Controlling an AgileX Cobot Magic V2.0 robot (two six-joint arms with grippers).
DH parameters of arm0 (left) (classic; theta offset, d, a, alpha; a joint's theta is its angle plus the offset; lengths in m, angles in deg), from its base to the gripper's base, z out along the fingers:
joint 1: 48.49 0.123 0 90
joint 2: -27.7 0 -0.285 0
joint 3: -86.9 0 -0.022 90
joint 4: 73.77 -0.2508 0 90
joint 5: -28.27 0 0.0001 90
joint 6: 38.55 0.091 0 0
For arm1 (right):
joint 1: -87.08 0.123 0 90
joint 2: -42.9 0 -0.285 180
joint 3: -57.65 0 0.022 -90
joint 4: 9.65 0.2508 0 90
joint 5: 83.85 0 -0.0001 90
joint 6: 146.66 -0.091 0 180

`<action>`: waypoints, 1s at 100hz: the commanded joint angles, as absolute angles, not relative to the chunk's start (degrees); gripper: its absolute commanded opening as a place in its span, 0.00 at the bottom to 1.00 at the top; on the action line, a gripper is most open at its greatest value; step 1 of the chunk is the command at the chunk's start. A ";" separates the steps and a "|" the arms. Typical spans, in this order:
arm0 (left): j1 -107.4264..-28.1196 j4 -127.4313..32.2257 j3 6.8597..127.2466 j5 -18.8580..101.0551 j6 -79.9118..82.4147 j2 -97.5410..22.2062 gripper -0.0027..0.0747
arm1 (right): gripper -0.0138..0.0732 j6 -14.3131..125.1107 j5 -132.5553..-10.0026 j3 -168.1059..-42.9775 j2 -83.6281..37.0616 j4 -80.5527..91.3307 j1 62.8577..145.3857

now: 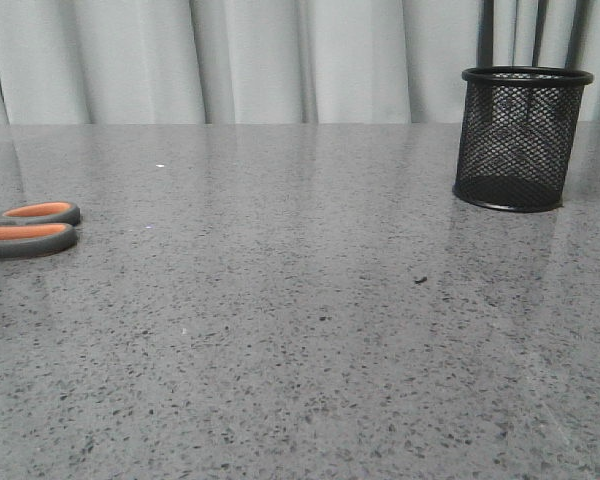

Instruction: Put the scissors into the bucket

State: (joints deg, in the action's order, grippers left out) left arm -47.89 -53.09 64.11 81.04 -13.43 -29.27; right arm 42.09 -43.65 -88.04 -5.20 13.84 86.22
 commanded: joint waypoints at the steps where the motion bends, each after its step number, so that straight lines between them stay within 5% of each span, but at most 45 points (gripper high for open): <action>1: -48.39 -51.32 70.54 83.31 -7.23 -34.46 0.44 | 0.68 43.20 -46.82 -90.06 -5.50 14.28 85.82; 32: -48.39 -51.32 83.24 99.09 16.71 -54.58 0.44 | 0.68 44.74 -46.82 -90.06 -5.50 14.28 86.59; 56: -48.65 -51.32 85.40 100.66 38.08 -61.49 0.44 | 0.68 45.29 -46.92 -90.06 -5.50 14.28 87.98; 100: -53.48 -56.36 85.49 100.65 43.13 -68.44 0.44 | 0.68 45.95 -47.15 -90.06 -7.24 14.28 87.98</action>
State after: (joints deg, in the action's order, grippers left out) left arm -51.99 -55.72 83.73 98.53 42.70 -69.27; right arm 44.93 -43.65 -88.04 -6.70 13.84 87.81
